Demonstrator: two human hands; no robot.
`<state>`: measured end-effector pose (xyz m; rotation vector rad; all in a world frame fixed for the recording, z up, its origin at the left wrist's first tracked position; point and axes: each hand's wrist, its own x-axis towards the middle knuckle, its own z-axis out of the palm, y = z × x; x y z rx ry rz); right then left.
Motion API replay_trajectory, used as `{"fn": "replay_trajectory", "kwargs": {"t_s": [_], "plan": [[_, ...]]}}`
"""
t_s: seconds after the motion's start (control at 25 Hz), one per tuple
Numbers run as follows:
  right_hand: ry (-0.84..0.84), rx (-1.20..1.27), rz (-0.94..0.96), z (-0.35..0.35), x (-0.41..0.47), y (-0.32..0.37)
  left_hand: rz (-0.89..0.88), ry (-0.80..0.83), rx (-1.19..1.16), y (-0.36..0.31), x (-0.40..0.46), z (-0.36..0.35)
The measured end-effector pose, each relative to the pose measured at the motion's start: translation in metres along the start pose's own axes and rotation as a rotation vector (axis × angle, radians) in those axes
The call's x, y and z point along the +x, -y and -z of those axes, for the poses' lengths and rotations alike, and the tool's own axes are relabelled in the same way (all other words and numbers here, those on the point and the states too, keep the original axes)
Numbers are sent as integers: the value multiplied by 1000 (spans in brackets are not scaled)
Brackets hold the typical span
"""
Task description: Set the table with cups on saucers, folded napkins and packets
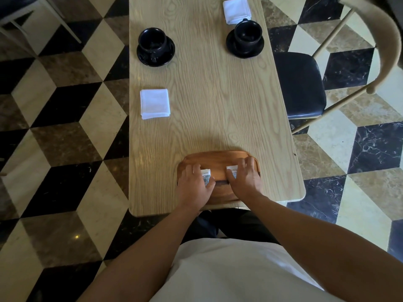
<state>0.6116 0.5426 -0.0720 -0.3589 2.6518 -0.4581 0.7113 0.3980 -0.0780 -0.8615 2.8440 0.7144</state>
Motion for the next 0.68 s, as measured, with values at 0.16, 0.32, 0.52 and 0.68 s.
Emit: {"fn": "replay_trajectory", "kwargs": {"t_s": [0.16, 0.32, 0.52, 0.68], "plan": [[-3, -154, 178, 5, 1, -12, -93, -3, 143, 14, 5, 10], [102, -257, 223, 18, 7, -14, -122, 170, 218, 21, 17, 17], [267, -267, 201, 37, 10, -10, -190, 252, 317, 14, 19, 36], [332, -344, 210, 46, 7, -24, -182, 219, 340, 1, 6, 47]]}}
